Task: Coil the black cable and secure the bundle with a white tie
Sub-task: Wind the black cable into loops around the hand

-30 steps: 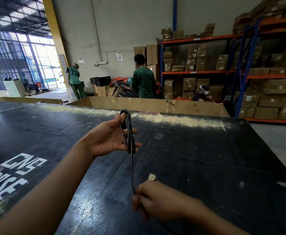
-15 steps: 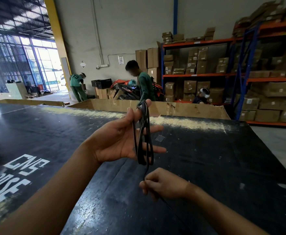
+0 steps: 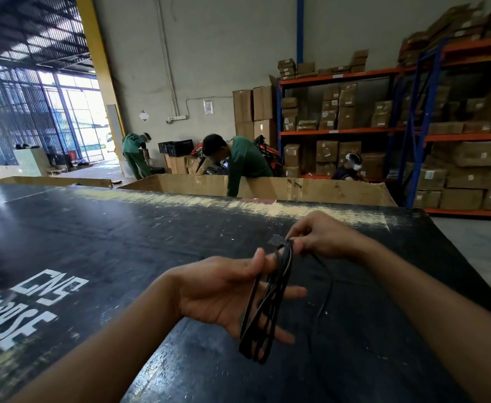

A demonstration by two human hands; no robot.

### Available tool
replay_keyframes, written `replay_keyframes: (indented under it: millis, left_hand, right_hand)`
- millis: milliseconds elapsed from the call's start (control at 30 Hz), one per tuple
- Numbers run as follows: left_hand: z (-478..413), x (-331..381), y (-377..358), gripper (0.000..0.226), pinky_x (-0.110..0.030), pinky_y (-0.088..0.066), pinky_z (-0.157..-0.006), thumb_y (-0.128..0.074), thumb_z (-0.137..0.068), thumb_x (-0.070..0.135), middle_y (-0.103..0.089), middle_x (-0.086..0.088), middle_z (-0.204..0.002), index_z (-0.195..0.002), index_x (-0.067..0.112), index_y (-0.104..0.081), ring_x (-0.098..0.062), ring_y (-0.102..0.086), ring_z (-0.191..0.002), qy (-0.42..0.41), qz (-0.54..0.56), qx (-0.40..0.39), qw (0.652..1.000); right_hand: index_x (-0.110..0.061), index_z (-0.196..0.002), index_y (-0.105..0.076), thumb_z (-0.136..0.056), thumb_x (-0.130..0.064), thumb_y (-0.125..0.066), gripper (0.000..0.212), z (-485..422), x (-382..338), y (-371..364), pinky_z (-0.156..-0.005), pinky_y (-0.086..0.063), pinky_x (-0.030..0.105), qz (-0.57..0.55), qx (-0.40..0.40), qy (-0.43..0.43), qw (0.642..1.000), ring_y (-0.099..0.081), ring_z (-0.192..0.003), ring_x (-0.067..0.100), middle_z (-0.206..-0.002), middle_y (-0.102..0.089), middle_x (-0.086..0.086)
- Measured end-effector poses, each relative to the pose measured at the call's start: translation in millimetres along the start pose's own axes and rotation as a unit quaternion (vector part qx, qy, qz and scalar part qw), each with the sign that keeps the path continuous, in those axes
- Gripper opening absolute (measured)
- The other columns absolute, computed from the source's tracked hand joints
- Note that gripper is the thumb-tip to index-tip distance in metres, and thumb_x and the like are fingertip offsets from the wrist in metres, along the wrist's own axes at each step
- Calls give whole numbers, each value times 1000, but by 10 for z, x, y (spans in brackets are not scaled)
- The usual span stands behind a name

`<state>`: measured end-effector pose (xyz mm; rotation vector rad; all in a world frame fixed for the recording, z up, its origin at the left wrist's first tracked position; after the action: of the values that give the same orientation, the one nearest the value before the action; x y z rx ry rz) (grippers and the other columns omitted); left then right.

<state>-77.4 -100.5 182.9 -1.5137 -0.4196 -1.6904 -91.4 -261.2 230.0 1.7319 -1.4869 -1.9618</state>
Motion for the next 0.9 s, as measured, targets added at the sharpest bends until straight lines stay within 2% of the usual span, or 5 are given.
replay_keyframes:
  millis: [133, 333, 533, 800, 900]
  left_hand:
    - [-45, -173, 103, 52, -72, -11, -98, -40, -93, 53, -24, -5, -157, -144, 57, -29, -61, -13, -139, 43, 5, 22, 999]
    - [3, -310, 564, 48, -60, -53, -86, -55, -85, 58, -40, -4, -149, -133, 50, -51, -48, -48, -128, 50, 27, 139, 989]
    - [155, -151, 981, 46, -60, -56, -81, -59, -85, 52, -60, -13, -130, -120, 24, -69, -48, -61, -113, -23, 85, 205, 975]
    - [461, 328, 1358, 39, -66, -54, -80, -50, -88, 48, -55, -20, -118, -90, 17, -73, -57, -60, -108, -147, 127, 323, 926]
    - [530, 445, 1382, 39, -69, -51, -81, -51, -85, 48, -51, -23, -129, -100, 16, -67, -62, -56, -108, -176, 146, 345, 910]
  right_hand:
    - [-17, -80, -77, -82, -21, -73, 6, -45, -131, 289, -68, -53, 33, 31, 14, 11, 999, -64, -74, 16, -82, -73, 8]
    - [-22, -75, -76, -76, -22, -78, 2, 14, -357, 460, -71, -58, 33, 66, 26, 27, 997, -68, -77, 15, -77, -74, -1]
    - [-15, -81, -75, -88, -27, -67, 16, 240, -628, 170, -67, -56, 42, 90, 2, 29, 996, -68, -66, 21, -69, -73, 6]
    - [-5, -93, -68, -98, -20, -51, 23, 617, -468, -599, -66, -57, 31, -68, -38, -29, 997, -69, -60, 12, -65, -61, 4]
    - [-7, -95, -68, -99, -16, -47, 23, 721, -365, -977, -64, -54, 34, -123, -61, -29, 990, -65, -54, 7, -64, -55, 5]
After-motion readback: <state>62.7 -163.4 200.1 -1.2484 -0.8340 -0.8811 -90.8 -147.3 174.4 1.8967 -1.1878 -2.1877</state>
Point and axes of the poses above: each hand's wrist, its own z-axis away from the middle knuckle, its own y-axis out of the back of the hand, x = y × z, the point moved 10 cm from there along -z, towards the middle knuckle
